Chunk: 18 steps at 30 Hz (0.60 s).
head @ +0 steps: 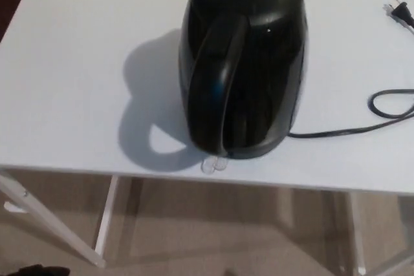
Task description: The robot walk towards a table in front and click the button on the base of the boilling pot using its left middle finger
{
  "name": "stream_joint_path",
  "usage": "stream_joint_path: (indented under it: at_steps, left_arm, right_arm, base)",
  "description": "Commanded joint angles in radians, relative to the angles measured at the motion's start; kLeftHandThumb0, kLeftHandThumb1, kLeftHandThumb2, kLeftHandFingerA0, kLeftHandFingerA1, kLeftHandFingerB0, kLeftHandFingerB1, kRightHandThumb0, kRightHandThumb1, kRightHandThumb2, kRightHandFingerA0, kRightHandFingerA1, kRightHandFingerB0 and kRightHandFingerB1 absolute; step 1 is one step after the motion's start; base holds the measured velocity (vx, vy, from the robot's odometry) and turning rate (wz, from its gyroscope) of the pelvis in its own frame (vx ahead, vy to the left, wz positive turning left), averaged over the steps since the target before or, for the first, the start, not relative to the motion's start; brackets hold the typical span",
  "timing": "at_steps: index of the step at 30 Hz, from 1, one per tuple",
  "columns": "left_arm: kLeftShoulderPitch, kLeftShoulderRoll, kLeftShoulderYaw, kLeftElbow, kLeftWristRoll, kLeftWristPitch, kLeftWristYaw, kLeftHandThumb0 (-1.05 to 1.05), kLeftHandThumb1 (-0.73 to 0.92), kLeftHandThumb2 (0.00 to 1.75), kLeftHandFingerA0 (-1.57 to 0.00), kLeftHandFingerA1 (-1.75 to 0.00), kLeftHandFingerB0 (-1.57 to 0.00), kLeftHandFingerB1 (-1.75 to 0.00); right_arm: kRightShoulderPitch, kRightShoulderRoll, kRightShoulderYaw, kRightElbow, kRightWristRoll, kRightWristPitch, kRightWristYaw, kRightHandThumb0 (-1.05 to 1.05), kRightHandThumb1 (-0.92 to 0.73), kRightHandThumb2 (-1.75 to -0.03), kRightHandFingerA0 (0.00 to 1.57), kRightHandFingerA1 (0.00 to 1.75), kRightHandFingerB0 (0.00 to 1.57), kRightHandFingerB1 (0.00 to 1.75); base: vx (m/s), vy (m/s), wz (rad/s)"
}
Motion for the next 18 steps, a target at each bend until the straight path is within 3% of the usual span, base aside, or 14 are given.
stream_joint_path:
  at_steps: [1,11,13,18]
  left_arm:
    - [0.009,0.015,-0.001,0.012,0.019,-0.016,0.007,-0.29,0.50,0.55,-0.46,-0.41,-0.35,-0.34]
    - [0.001,0.014,0.000,0.049,0.010,-0.045,-0.007,-0.37,0.42,0.65,-0.40,-0.48,-0.31,-0.41]
    - [0.009,0.017,-0.005,0.023,0.019,-0.027,0.000,-0.29,0.50,0.54,-0.45,-0.41,-0.34,-0.34]
    - [0.010,0.019,-0.008,0.029,0.021,-0.041,0.000,-0.29,0.50,0.55,-0.45,-0.42,-0.34,-0.34]
  right_arm:
    - [0.016,-0.012,0.002,0.005,-0.008,0.010,0.008,0.24,-0.92,-0.82,0.34,0.55,0.12,0.42]
    - [0.018,-0.015,0.014,-0.002,-0.019,0.024,0.002,0.24,-0.92,-0.82,0.33,0.54,0.12,0.42]
    - [0.020,-0.015,0.013,-0.005,-0.016,0.025,0.005,0.24,-0.92,-0.82,0.33,0.54,0.12,0.42]
    - [0.020,-0.015,0.013,-0.005,-0.016,0.025,0.005,0.24,-0.92,-0.82,0.33,0.54,0.12,0.42]
  base:
    - [0.25,0.008,-0.28]
    - [0.10,0.166,-0.04]
    - [0.00,0.000,0.00]
    - [0.00,0.000,0.00]
